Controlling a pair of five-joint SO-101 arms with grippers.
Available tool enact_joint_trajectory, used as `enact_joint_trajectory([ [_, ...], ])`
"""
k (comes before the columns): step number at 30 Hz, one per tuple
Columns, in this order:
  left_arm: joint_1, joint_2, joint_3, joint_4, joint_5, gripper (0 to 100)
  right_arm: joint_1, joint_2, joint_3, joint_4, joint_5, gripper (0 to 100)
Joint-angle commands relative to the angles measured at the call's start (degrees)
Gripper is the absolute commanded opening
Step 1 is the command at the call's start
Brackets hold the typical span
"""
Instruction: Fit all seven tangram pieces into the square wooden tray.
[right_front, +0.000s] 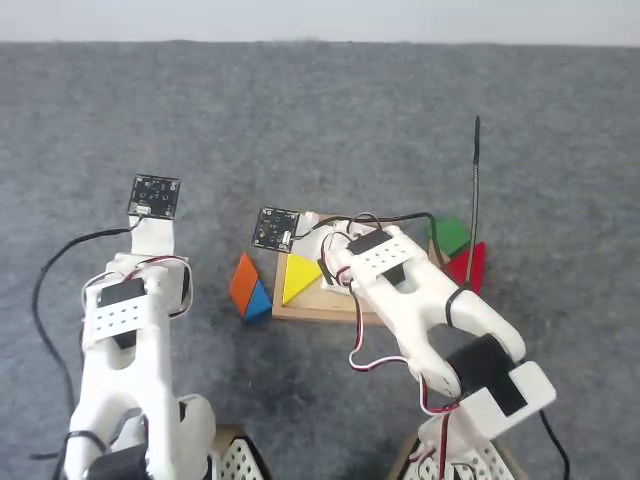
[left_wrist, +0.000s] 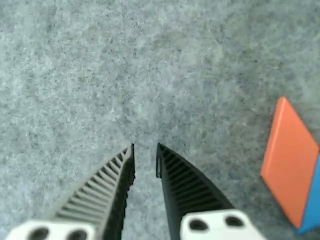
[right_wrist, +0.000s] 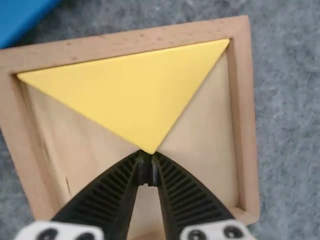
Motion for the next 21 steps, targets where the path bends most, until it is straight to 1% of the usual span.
enact_joint_trajectory([
  [1, -0.1, -1.8, -0.3, -1.2, -0.8, 7, -1.5, -1.8, -4.4, 5.2, 0.4, 2.6],
  [5, -0.1, -1.8, -0.3, -1.2, -1.6, 7, -2.3, -4.3, -6.8, 12.2, -0.4, 11.7],
  [7, 0.0, -1.9, -0.1, -1.2, -2.5, 7, -2.9, -5.8, -8.1, 14.2, -4.2, 14.8],
  [14, -0.1, -1.6, 0.0, -2.5, -2.5, 7, -2.3, -11.5, -10.7, 16.0, -19.6, 10.7],
  [17, -0.1, -1.6, 0.0, -2.5, -2.5, 7, 2.2, -15.8, -10.7, 20.5, -25.9, 12.1],
  [19, -0.1, -1.6, 0.0, -2.5, -2.5, 7, 8.7, -18.4, -10.5, 22.4, -29.7, 14.2],
  [21, -0.1, -1.6, 0.0, -2.5, -2.5, 7, 16.2, -20.7, -9.3, 23.3, -31.4, 16.6],
])
